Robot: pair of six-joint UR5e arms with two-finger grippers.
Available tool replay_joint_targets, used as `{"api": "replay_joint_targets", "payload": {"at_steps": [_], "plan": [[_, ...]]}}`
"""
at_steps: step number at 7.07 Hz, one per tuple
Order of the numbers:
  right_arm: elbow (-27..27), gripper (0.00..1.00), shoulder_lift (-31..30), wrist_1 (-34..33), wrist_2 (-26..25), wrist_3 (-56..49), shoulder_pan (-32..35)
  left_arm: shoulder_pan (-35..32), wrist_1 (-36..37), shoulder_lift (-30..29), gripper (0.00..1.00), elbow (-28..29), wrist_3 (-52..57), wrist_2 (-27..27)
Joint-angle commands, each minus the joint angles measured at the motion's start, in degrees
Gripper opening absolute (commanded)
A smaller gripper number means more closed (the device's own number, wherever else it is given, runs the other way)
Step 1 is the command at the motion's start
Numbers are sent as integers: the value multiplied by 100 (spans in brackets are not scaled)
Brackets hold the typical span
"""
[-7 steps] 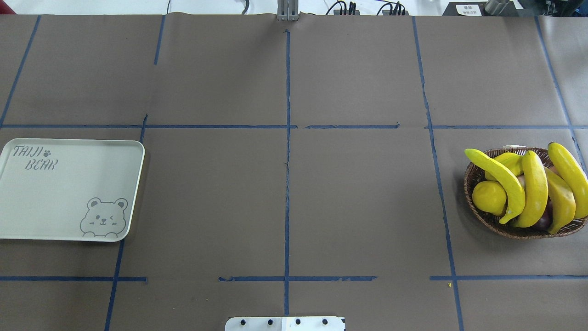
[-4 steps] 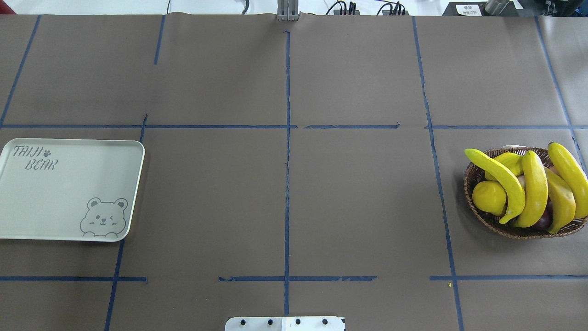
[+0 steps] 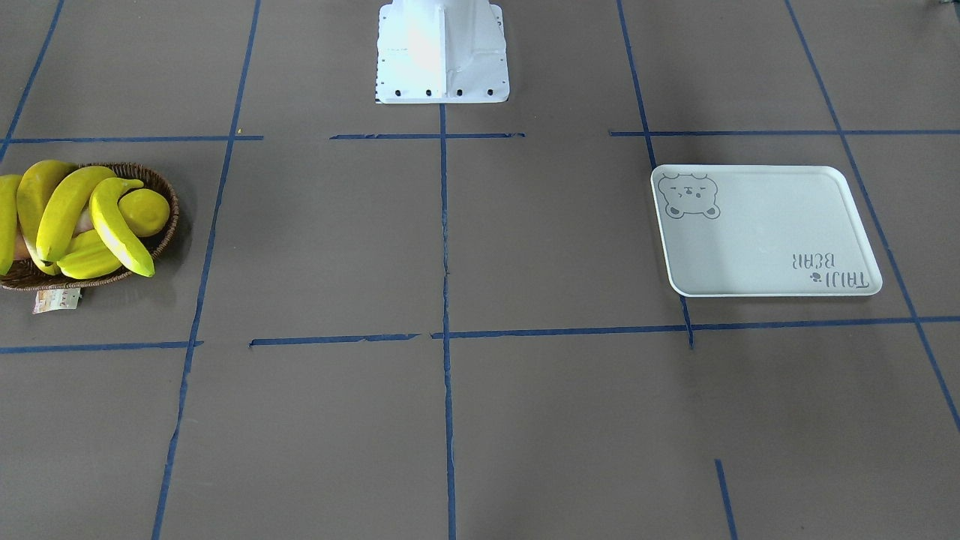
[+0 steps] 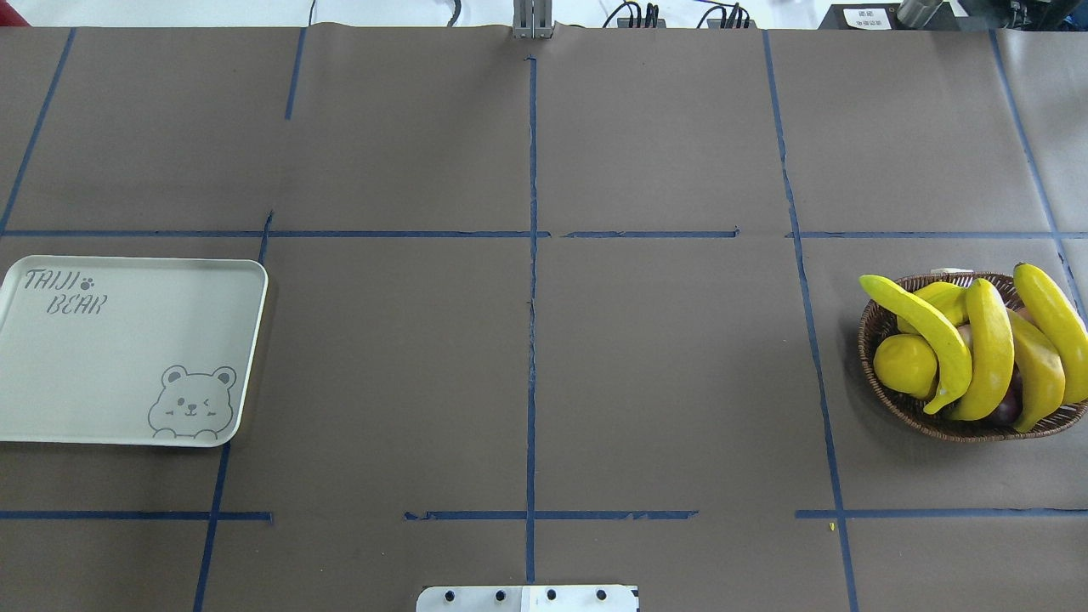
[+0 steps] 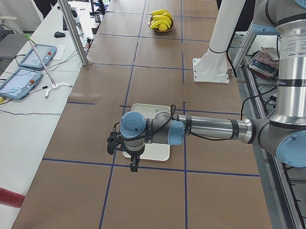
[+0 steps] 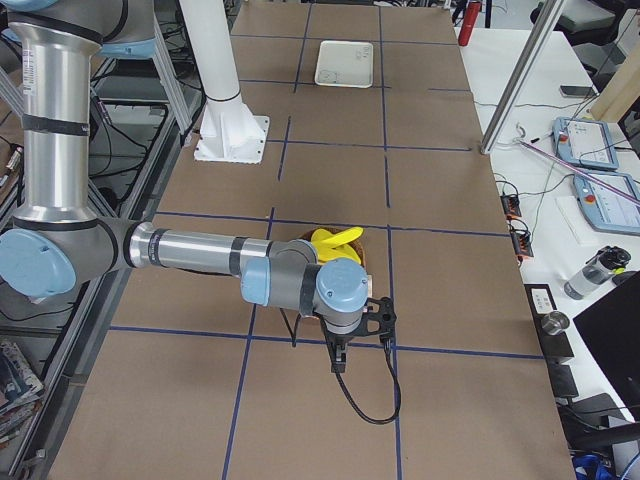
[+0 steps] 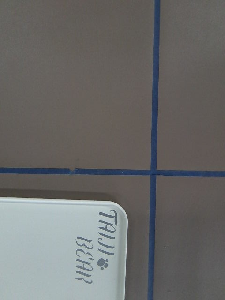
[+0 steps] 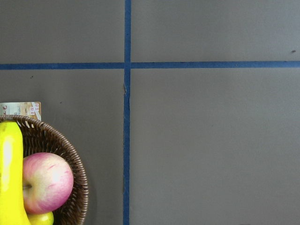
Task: Transfer all bananas from basket to plate
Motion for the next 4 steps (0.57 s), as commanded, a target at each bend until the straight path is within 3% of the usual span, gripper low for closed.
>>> {"api": "replay_joint_targets", "payload": {"at_steps": [1, 4], "plan": [[93, 100, 31, 14, 22, 4, -16, -4, 0, -1, 100, -10, -1, -16], [786, 100, 137, -4, -23, 65, -609, -4, 0, -1, 100, -10, 25, -16]]}}
